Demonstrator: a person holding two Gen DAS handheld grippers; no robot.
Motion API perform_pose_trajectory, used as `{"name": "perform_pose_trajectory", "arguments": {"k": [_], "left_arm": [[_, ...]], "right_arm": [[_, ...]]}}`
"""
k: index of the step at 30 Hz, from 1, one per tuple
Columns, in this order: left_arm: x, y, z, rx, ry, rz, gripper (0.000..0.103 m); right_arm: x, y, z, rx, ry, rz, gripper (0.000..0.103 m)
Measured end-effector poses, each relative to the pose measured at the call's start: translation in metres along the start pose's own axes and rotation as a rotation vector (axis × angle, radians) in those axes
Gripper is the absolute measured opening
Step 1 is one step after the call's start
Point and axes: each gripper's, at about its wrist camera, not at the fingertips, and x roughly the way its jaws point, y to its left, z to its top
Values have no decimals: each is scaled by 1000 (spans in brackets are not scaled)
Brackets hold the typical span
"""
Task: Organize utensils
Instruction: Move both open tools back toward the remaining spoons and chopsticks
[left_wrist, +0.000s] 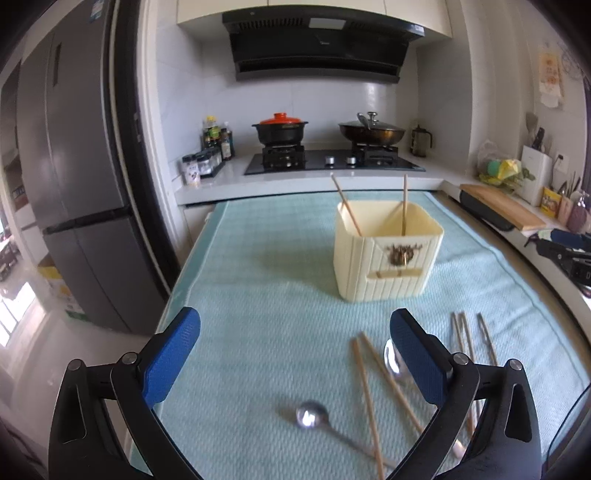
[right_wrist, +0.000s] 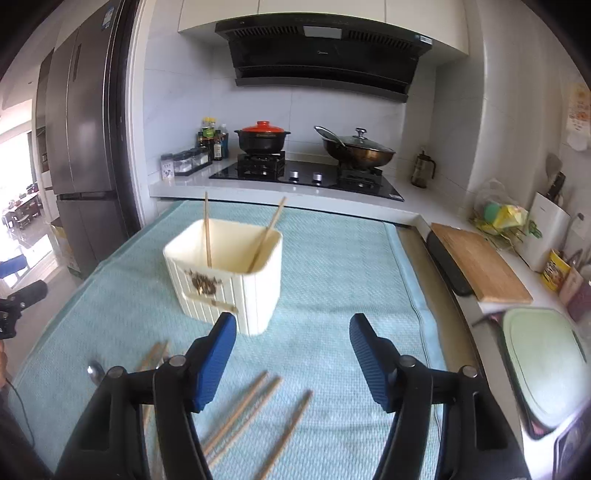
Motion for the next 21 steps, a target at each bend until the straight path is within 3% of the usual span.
{"name": "perform_pose_trajectory", "arguments": {"k": [5, 8, 10, 12, 21], "left_arm": [[-18, 13, -65, -143, 47, 25, 102], [-11, 15, -95, -207, 124, 39, 102], [0, 10, -109, -187, 198, 23, 102], [9, 6, -123, -175, 266, 2, 102], [18, 9, -140, -292, 320, -88, 102]], "right_arm": [[-30, -11, -79, 88, 25, -81, 65], [-40, -13, -122, 150, 47, -119, 65], [-39, -11, -143, 170, 74, -134, 65], [-32, -8, -158, 189, 120, -110, 65], [-22, 12, -174, 212, 128, -56, 63]]}}
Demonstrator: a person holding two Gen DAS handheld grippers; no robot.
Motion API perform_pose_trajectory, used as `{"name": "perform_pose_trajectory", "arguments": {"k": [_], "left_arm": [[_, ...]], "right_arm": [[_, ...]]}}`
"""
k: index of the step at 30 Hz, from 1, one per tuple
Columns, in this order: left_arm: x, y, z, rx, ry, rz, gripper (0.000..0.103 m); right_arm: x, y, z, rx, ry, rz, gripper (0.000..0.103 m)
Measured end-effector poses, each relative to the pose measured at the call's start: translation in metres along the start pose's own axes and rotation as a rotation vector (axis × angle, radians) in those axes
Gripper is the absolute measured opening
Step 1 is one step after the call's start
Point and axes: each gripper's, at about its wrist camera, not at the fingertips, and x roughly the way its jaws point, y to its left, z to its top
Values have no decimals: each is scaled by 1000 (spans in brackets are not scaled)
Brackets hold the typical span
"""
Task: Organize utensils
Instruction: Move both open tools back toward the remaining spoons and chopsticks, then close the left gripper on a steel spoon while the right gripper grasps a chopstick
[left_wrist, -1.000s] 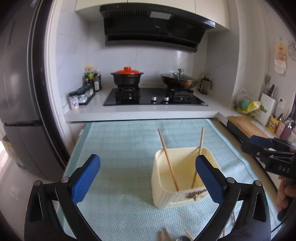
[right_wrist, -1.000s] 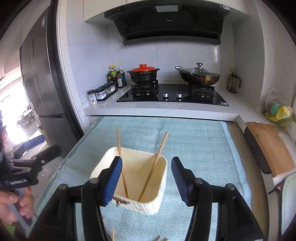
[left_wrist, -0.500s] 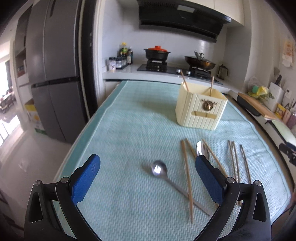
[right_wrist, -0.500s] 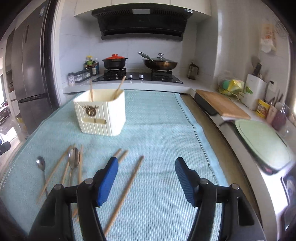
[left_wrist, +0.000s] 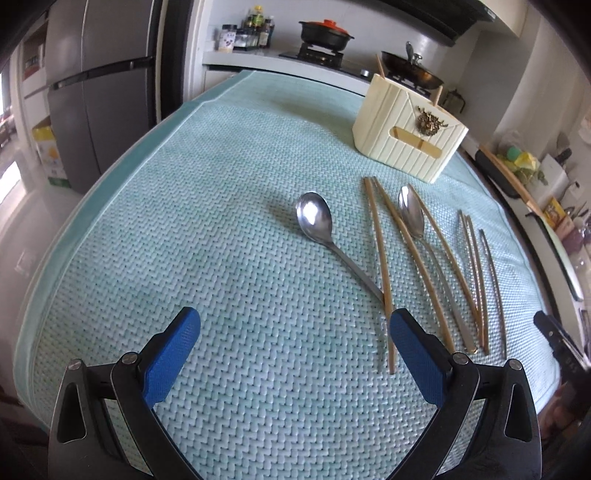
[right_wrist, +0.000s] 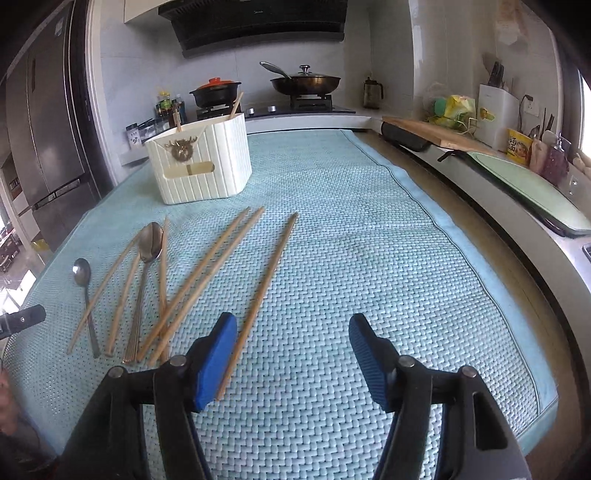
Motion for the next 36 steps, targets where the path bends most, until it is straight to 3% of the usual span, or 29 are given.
{"name": "perform_pose_trajectory", "arguments": {"k": [3, 13, 19, 25, 27, 31, 33, 36], "left_arm": [[4, -3, 6, -10, 11, 9, 102], [37, -8, 42, -24, 6, 81, 102], [55, -1, 55, 11, 38, 56, 101], [69, -1, 66, 70, 53, -12, 72], [71, -1, 69, 82, 61, -53, 54], [74, -3, 68, 103, 64, -101, 30], [74, -2, 66, 110, 58, -108, 9], [70, 2, 62, 93, 37, -133, 6]], "right_arm": [[3, 4, -1, -8, 6, 8, 58], [8, -3, 0, 9, 25, 14, 58], [17, -8, 3, 24, 48, 20, 58], [20, -3, 3, 16, 58, 33, 58], [20, -2, 3, 12, 57, 34, 58], [20, -2, 3, 7, 59, 29, 58], [21, -3, 3, 9, 60, 25, 58], [23, -4, 4, 10, 64, 19, 58]]}}
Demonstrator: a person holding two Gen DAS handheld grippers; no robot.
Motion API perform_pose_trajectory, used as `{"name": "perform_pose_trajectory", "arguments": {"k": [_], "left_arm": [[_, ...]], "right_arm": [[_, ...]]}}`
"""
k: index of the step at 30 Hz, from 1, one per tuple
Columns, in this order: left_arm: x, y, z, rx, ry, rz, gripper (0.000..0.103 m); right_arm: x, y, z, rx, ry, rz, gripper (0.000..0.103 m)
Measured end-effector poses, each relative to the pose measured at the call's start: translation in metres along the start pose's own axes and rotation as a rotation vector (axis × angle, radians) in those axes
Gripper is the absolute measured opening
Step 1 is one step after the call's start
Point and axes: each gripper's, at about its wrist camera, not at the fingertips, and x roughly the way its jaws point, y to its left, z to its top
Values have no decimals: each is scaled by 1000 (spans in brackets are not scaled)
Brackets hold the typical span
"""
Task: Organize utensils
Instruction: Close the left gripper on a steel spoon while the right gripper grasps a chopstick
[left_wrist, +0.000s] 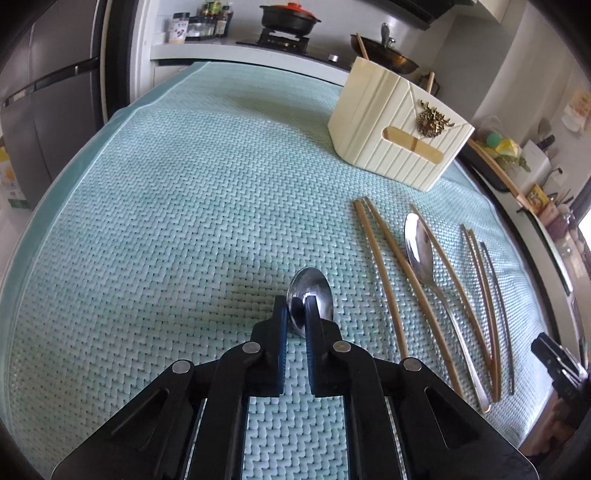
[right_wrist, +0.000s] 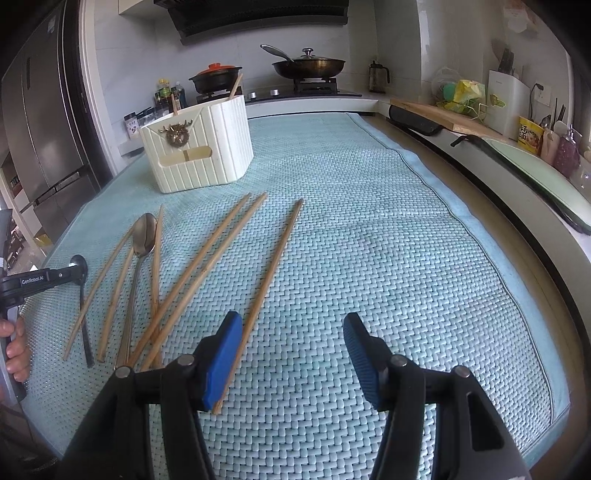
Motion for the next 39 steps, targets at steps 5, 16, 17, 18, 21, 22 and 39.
{"name": "perform_pose_trajectory", "arguments": {"k": [5, 16, 17, 18, 21, 22, 39], "left_arm": [[-6, 6, -4, -29, -31, 11, 4], [-6, 10, -4, -47, -63, 60, 4], [-6, 10, -4, -47, -63, 61, 4], [-6, 9, -4, -46, -63, 63, 4], [-5, 8, -3, -41, -63, 71, 4], [-5, 8, -3, -40, -62, 72, 4], [-12, 5, 2, -34, -86, 72, 3]], "right_arm": [[10, 0, 4, 2, 17, 1, 58], [54, 16, 25, -59, 77, -2, 46], [59, 17, 29, -69, 84, -17, 44], [64, 19, 33, -77, 94, -27, 41], [78, 18, 48, -82, 113, -36, 38], [84, 17, 54, -90, 111, -46, 37], [113, 4, 104, 6, 112, 52, 6]]}}
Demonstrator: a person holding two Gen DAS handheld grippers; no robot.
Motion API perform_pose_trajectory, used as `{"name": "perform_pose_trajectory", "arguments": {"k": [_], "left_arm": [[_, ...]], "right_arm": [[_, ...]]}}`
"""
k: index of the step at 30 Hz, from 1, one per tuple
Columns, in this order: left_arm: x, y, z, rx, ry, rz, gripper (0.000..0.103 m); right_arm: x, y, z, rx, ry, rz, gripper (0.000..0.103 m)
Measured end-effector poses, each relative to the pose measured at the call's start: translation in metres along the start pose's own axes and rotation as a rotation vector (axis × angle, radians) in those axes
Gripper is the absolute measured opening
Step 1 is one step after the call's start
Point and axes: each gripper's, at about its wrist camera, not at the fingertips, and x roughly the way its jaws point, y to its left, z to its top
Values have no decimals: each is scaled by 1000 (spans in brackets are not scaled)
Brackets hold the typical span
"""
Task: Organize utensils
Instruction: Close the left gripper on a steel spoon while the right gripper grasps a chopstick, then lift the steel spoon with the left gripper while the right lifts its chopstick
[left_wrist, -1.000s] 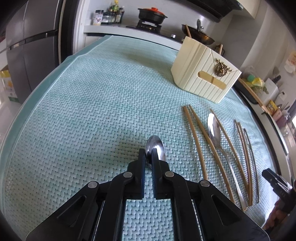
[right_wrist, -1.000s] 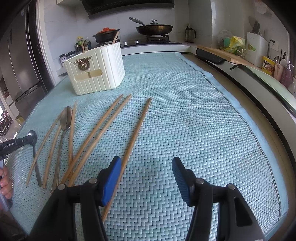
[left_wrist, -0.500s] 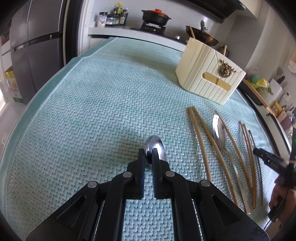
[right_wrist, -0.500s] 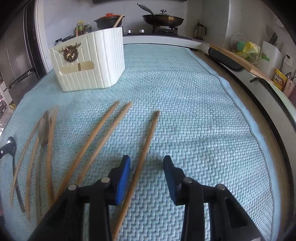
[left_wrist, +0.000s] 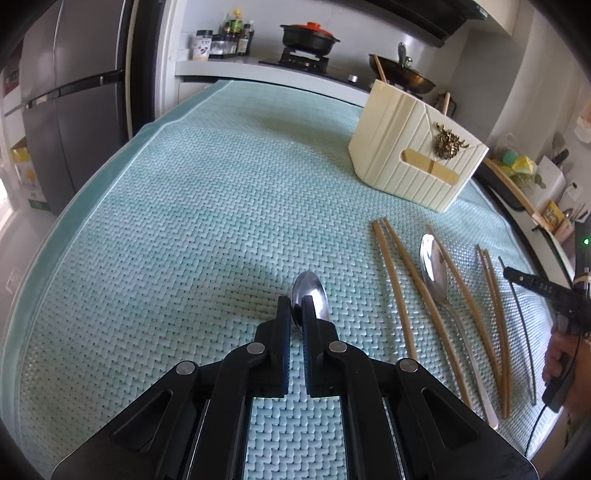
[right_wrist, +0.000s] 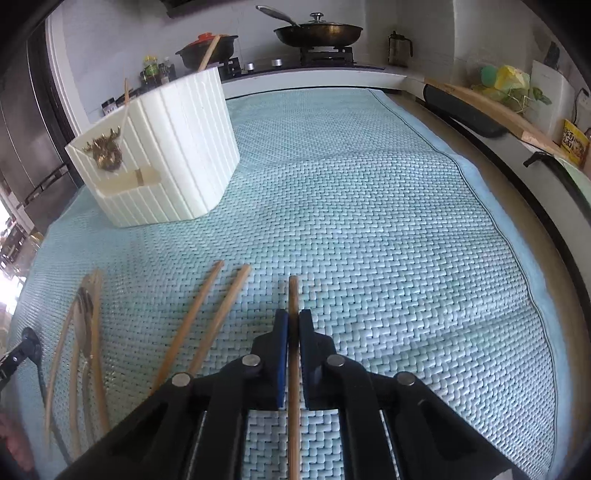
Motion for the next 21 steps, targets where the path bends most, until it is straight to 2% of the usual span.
{"name": "perform_pose_trajectory", "arguments": {"k": [12, 18, 21], "left_arm": [[-70, -17, 38, 40, -170, -28, 1], [-91, -27, 45, 63, -215, -46, 1], [-99, -33, 47, 84, -240, -41, 1]], "right_arm": [[-134, 20, 5, 7, -271, 176, 6], [-172, 17, 11, 9, -354, 228, 6], [-187, 12, 11, 33, -386, 297, 6]]}}
